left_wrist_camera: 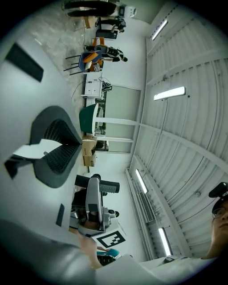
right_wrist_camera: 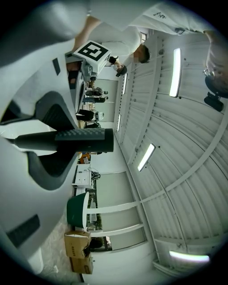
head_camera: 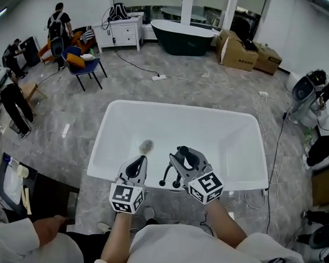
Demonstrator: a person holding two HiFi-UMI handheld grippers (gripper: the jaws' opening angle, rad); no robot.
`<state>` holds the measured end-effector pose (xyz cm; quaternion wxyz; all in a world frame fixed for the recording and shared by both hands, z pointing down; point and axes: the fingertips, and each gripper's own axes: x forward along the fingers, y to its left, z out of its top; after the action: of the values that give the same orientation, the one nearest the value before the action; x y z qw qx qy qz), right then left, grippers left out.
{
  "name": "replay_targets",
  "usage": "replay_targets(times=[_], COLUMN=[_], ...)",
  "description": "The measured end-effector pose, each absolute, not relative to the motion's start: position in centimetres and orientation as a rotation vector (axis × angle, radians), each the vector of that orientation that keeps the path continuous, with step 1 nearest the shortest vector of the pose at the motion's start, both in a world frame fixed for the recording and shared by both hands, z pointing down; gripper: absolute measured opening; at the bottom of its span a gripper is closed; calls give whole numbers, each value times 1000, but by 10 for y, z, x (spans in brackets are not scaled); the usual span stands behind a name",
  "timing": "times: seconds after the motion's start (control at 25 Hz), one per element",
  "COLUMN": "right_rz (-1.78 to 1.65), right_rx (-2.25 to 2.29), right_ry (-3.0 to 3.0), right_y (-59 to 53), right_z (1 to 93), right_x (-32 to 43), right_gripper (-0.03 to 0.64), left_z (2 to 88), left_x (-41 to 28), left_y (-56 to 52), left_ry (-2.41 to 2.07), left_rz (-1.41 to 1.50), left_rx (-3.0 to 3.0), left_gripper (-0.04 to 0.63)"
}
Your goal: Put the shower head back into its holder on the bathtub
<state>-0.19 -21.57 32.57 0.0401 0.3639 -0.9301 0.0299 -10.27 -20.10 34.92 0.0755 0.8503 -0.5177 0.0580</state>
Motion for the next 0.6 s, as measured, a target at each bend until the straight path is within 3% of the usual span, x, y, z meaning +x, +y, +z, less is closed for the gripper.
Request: replay_targets(times=[0.6], right_rz=[128], right_rx=[1315], right_ry=[-2693], right_y=[-266], right_z=[351], right_x=[-37], right_gripper=[141], left_z=[379], left_x=[-140], left_y=[-270], left_ry=[-1311], left_rz=[192], left_rx=[2633], left_gripper=[9])
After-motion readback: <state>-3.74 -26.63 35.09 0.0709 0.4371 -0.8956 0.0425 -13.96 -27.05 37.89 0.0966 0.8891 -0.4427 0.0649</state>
